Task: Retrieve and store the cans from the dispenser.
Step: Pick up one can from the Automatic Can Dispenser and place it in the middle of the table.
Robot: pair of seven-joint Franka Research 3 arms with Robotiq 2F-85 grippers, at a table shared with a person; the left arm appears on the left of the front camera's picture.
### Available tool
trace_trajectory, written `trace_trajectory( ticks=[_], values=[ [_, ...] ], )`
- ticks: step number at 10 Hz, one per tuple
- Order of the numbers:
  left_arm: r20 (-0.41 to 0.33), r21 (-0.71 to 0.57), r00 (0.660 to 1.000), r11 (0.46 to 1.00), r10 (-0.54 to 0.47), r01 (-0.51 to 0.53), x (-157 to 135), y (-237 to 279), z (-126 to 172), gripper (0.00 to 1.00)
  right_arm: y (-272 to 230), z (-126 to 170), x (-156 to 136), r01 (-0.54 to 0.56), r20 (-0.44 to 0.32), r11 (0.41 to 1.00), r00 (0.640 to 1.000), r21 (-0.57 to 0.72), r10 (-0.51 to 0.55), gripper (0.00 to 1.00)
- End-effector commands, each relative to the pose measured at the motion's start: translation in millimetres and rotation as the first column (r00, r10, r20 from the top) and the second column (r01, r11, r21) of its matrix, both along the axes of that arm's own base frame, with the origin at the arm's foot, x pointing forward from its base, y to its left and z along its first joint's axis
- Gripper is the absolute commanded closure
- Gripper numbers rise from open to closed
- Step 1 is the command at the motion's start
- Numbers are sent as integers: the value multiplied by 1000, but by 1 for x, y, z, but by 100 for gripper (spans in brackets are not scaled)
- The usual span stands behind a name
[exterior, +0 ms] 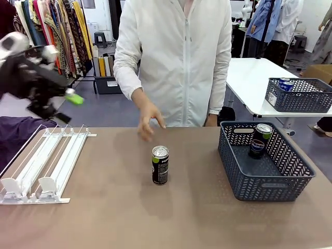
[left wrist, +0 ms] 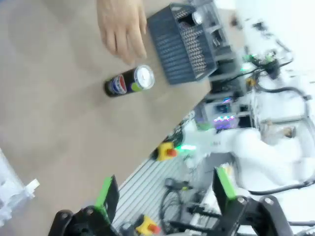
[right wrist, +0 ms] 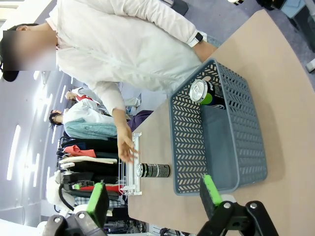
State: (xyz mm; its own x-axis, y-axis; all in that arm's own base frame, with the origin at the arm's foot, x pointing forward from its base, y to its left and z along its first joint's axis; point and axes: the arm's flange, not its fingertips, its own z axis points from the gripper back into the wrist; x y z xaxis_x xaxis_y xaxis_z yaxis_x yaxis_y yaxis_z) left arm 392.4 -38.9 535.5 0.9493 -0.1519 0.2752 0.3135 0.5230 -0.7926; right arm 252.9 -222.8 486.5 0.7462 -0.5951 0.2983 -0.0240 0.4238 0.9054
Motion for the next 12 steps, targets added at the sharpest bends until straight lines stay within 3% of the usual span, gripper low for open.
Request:
trace_trajectory(
  ticks=[1,2,3,5,6,12],
  values=[
    [-72,-259,984,950,162,-176,4,58,-51,0,0,2,3,1,39,1000,999,11,-1,0],
    [-107,-307,948,897,300,-319,-4,87,-73,0,0,2,3,1,39,1000,999,11,-1,0],
    [-87,-366,934,861,346,-353,-10,108,-91,0,0,2,3,1,39,1000,999,11,-1,0],
    [-47,-380,934,858,355,-346,-15,129,-111,0,0,2,3,1,39,1000,999,11,-1,0],
    [-130,-343,925,860,356,-379,-17,134,-102,0,0,2,3,1,39,1000,999,11,-1,0],
    [-130,-343,925,860,356,-379,-17,134,-102,0,0,2,3,1,39,1000,999,11,-1,0]
  ],
)
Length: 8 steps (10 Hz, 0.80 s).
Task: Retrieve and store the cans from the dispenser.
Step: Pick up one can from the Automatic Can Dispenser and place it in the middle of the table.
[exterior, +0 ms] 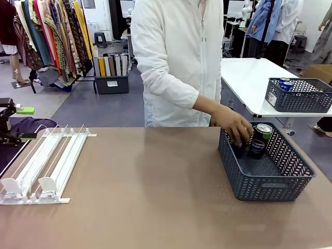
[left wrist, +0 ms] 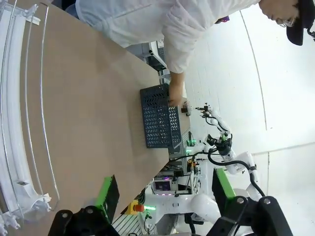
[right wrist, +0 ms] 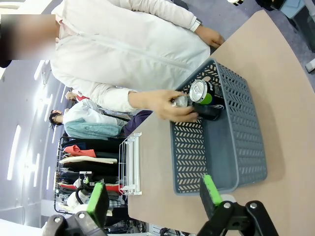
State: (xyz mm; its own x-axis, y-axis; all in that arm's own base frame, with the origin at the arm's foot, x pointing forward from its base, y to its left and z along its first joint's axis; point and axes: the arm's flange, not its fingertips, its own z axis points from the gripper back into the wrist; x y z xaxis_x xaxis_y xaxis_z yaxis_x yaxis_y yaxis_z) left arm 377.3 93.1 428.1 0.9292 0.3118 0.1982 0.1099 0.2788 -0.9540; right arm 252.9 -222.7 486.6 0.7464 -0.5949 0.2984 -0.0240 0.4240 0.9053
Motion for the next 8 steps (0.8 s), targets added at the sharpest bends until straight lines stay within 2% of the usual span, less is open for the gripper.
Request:
trace_trajectory(
  ticks=[1,8],
  values=[
    [-12,-8,1000,1000,-5,5,-2,2,6,0,0,2,3,1,40,1000,999,11,-1,0],
    [-12,-8,1000,1000,-5,5,-2,2,6,0,0,2,3,1,40,1000,999,11,-1,0]
  ],
)
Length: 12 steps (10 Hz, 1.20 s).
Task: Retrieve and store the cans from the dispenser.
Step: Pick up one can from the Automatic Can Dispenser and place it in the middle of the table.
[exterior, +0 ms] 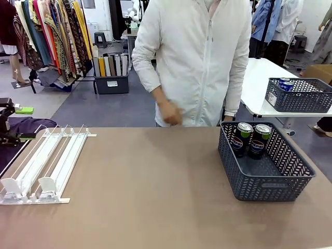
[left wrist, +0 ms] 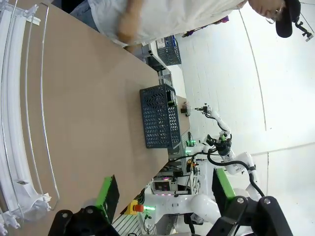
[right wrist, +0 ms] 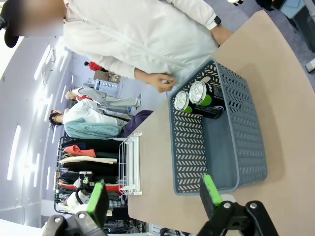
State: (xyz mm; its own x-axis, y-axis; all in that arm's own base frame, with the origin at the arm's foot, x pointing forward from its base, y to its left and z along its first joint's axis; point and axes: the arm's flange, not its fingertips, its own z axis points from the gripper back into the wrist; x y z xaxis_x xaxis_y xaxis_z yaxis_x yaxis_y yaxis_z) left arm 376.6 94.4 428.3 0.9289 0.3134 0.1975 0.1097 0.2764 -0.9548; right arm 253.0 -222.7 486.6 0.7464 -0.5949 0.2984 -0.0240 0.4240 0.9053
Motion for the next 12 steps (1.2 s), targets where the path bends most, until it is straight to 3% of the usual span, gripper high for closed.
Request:
trace_trajectory(
  ticks=[1,12],
  values=[
    [-12,-5,1000,1000,-6,6,-1,1,5,0,0,2,3,1,40,1000,999,11,-1,0],
    [-12,-5,1000,1000,-6,6,-1,1,5,0,0,2,3,1,40,1000,999,11,-1,0]
  ],
)
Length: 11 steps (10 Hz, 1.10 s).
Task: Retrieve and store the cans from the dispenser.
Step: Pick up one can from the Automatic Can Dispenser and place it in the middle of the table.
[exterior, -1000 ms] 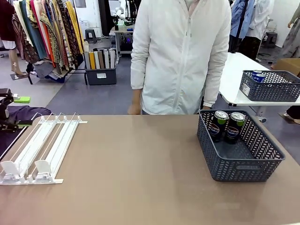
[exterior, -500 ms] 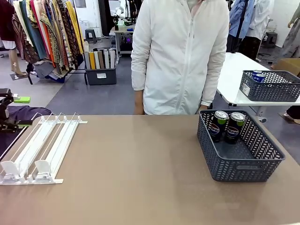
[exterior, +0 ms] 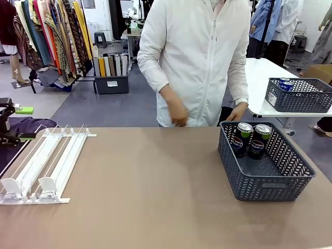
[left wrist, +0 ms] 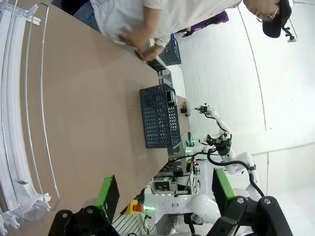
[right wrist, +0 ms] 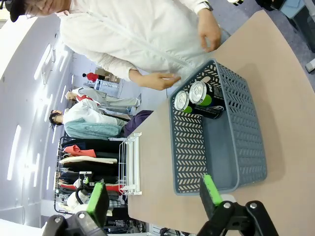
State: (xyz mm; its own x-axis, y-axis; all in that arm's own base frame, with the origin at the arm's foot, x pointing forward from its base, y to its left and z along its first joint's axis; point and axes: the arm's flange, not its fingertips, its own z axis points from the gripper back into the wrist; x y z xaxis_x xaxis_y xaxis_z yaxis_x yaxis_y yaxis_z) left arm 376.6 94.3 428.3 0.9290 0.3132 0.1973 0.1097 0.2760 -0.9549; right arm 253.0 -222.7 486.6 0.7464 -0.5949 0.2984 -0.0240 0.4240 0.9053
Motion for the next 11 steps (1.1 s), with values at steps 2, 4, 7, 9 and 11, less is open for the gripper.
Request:
trace_trajectory(
  ticks=[2,4,7,9,11],
  values=[
    [-12,-5,1000,1000,-6,6,-1,1,5,0,0,2,3,1,40,1000,999,11,-1,0],
    [-12,-5,1000,1000,-6,6,-1,1,5,0,0,2,3,1,40,1000,999,11,-1,0],
    [-12,-5,1000,1000,-6,6,-1,1,5,0,0,2,3,1,40,1000,999,11,-1,0],
    [-12,-5,1000,1000,-6,6,-1,1,5,0,0,2,3,1,40,1000,999,11,-1,0],
    [-12,-5,1000,1000,-6,6,-1,1,5,0,0,2,3,1,40,1000,999,11,-1,0]
  ],
)
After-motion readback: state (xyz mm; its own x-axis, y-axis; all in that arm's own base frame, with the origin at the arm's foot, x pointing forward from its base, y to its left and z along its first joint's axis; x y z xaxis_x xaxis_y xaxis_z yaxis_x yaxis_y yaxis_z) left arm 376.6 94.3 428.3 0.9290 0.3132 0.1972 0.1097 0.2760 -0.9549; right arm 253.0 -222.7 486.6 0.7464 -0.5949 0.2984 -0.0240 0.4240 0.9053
